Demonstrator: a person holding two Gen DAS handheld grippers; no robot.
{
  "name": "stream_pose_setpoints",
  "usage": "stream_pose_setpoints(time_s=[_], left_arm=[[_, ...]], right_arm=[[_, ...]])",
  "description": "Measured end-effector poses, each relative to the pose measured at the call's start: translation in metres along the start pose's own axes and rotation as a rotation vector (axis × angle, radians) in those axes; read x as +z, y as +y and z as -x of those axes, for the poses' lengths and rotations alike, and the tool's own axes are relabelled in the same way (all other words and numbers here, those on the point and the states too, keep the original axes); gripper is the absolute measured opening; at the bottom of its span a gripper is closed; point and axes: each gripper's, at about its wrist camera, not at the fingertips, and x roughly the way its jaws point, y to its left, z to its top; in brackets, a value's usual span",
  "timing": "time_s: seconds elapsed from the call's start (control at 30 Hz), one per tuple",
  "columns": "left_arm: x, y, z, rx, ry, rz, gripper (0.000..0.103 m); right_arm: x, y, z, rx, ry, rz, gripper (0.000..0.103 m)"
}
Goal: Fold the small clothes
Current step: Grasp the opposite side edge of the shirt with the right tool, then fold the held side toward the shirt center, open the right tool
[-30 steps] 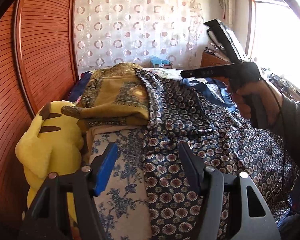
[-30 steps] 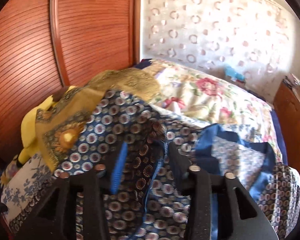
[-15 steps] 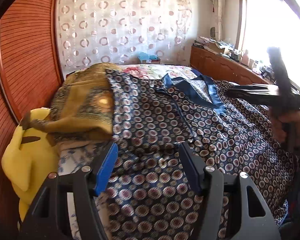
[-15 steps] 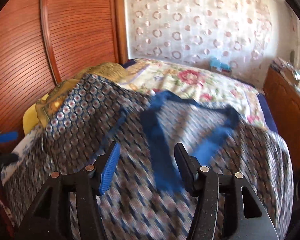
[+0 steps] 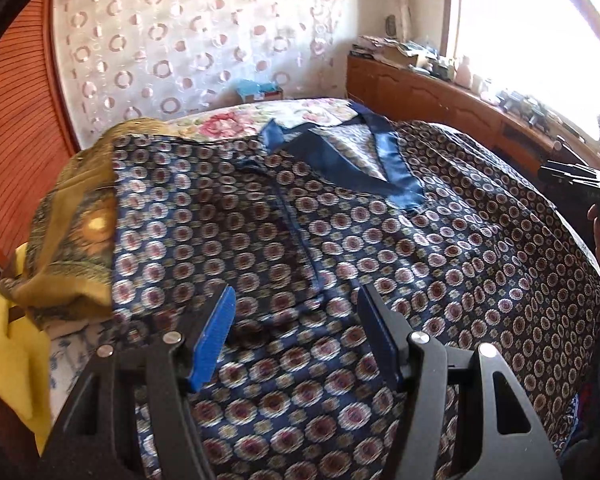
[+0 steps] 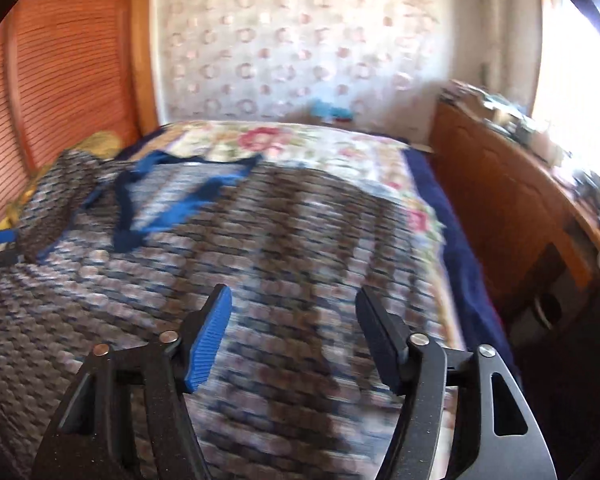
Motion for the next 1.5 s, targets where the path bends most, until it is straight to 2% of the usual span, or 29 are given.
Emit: stream_pose_setpoints(time_s=[0.13,0.23,0.5,0.63,0.7,0.77,0.83,0.9,1.0,1.1,1.27,1.5], left_arm=[[0.006,-0.011,-0.013,-0.013,0.035,-0.027,0.062],[0.007,-0.016,-0.027,-0.010,0.070,-0.043,0.062],[0.005,-0.021,-0.040,-0.012,0.113,-0.051,0.063],[0.006,-0.020,-0.041,-0.031,0.119,-0.046,0.069],[0.007,-0.022,-0.043,-0.038,0.124,-0.054,0.075],[0.006,-0.025,-0.044,-0.040,0.129,-0.067,0.081],[0.007,-0.027,-0.046,-0.049,0.135,-0.073,0.089],[0.006,-0.028,-0.048,-0.048,0.141,-0.077,0.092],[0.007,-0.027,-0.048,-0.049,0.143,-0.074,0.094],[0.007,-0.027,-0.051,-0.040,0.153,-0.068,0.102],[0.007,-0.024,-0.054,-0.038,0.158,-0.061,0.103],[0.008,-0.023,-0.054,-0.030,0.162,-0.052,0.103]], right_arm=[[-0.010,-0.044,-0.002,-0.066,0.028,-0.052,0.067],[-0.017,-0.070,-0.006,-0.085,0.052,-0.093,0.067],[-0.031,-0.118,-0.025,-0.033,0.146,-0.228,0.067],[-0.034,-0.123,-0.029,0.008,0.172,-0.256,0.066],[-0.036,-0.123,-0.029,0.024,0.184,-0.246,0.060],[-0.037,-0.119,-0.030,0.033,0.191,-0.230,0.050],[-0.038,-0.115,-0.029,0.038,0.193,-0.208,0.035],[-0.038,-0.110,-0.025,0.045,0.185,-0.190,0.023],[-0.038,-0.103,-0.025,0.003,0.182,-0.152,0.012],[-0.038,-0.099,-0.023,-0.028,0.174,-0.113,0.002],[-0.032,-0.090,-0.014,-0.020,0.137,-0.073,0.000],[-0.005,-0.065,0.008,0.008,0.022,-0.017,0.000]])
